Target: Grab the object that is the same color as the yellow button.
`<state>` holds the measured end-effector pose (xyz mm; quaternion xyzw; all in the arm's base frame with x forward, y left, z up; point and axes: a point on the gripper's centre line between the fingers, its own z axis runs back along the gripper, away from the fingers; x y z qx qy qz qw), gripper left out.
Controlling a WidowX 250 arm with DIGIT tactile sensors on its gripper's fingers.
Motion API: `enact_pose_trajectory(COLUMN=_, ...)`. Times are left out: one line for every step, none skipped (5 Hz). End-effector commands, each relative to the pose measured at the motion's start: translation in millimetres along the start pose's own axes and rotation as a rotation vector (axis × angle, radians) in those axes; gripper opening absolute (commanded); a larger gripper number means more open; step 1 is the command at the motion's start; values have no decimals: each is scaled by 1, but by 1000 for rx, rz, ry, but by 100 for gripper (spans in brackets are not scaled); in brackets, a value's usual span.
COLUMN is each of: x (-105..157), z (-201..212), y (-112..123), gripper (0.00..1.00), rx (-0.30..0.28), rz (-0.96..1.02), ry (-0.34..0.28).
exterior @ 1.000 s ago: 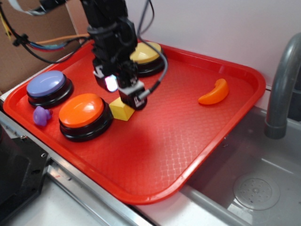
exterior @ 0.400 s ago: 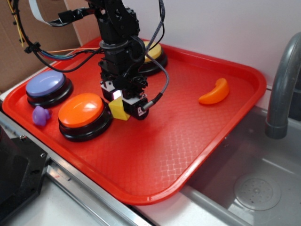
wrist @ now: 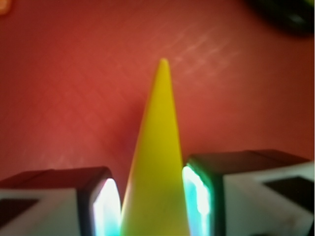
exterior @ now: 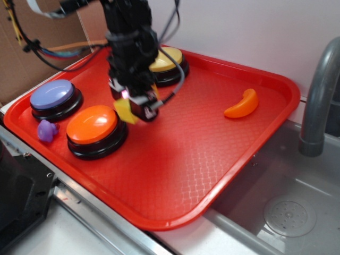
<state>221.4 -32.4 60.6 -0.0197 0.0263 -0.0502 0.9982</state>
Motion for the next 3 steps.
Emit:
enact_pose_trajectory(x=-18, z=105, y=4, gripper=0, rx=39, rz=-87, ry=-156)
enact_pose_trajectory(x=-36, z=133, y=2, gripper=0, rx=61, rz=-77, ry=-226)
enact_pose_trajectory(x=-38, z=132, y=0, gripper=0, rx=3, rz=-97, ry=-217)
